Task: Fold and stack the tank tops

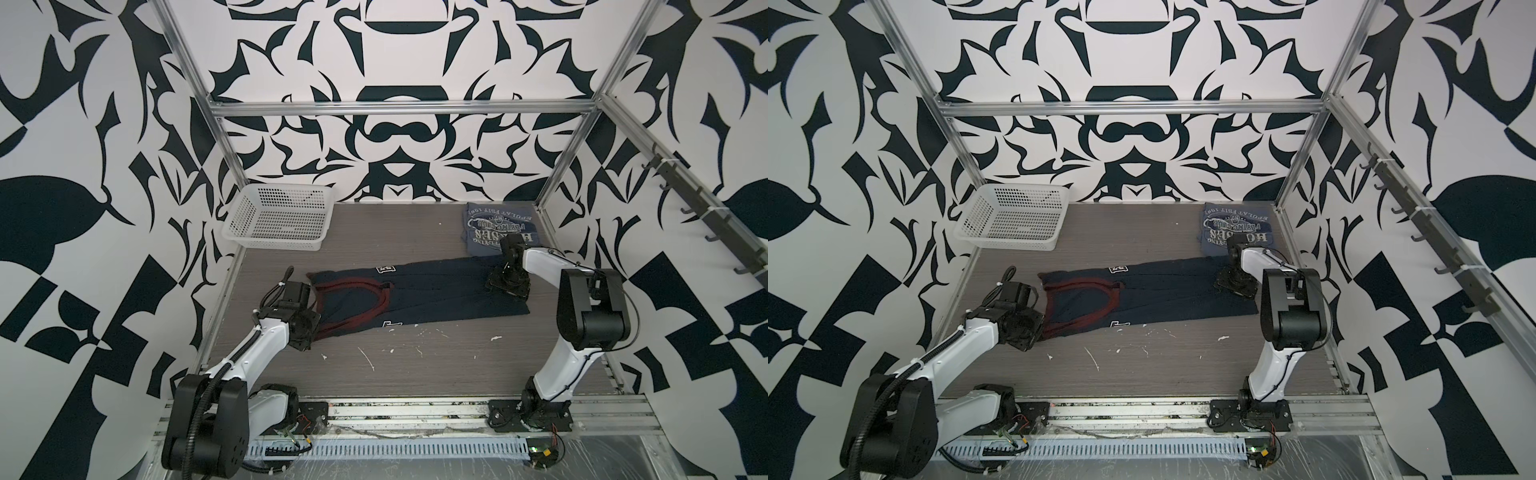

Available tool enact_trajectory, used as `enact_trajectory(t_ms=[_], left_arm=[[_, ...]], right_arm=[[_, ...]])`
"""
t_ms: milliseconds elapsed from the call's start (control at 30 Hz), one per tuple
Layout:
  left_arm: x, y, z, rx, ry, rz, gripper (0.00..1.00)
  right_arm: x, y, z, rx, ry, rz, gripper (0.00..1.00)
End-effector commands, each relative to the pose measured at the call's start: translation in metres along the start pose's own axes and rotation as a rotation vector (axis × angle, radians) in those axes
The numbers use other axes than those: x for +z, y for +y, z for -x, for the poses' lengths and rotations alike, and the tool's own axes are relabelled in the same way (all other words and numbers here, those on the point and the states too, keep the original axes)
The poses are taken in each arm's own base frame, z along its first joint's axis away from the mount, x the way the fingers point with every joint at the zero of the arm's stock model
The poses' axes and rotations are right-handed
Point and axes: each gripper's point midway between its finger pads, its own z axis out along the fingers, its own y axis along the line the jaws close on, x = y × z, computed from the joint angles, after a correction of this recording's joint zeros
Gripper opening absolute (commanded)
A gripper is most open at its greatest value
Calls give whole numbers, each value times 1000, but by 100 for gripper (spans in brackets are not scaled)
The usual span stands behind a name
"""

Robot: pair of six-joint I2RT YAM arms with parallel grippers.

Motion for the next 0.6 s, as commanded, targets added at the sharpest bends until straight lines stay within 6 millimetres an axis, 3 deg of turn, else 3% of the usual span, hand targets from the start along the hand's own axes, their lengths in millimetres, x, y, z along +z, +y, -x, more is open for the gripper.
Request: enact_trajectory(t_ms=[0, 167, 333, 467, 567], left_arm=[[9, 12, 11, -29, -7, 24, 11], [9, 4, 18, -13, 0, 15, 18], [-8, -4, 35, 32, -62, 34, 35], [-34, -12, 45, 68, -113, 24, 64], [-58, -11, 47, 78, -168, 0, 80]], right_arm=[[-5, -11, 10, 25, -37, -67, 81], [-12, -9, 13, 8, -56, -57, 81], [-25, -4, 16, -27, -86, -53, 81], [-42, -1, 17, -29, -114, -15, 82], [-61, -1, 18, -28, -156, 5, 84]])
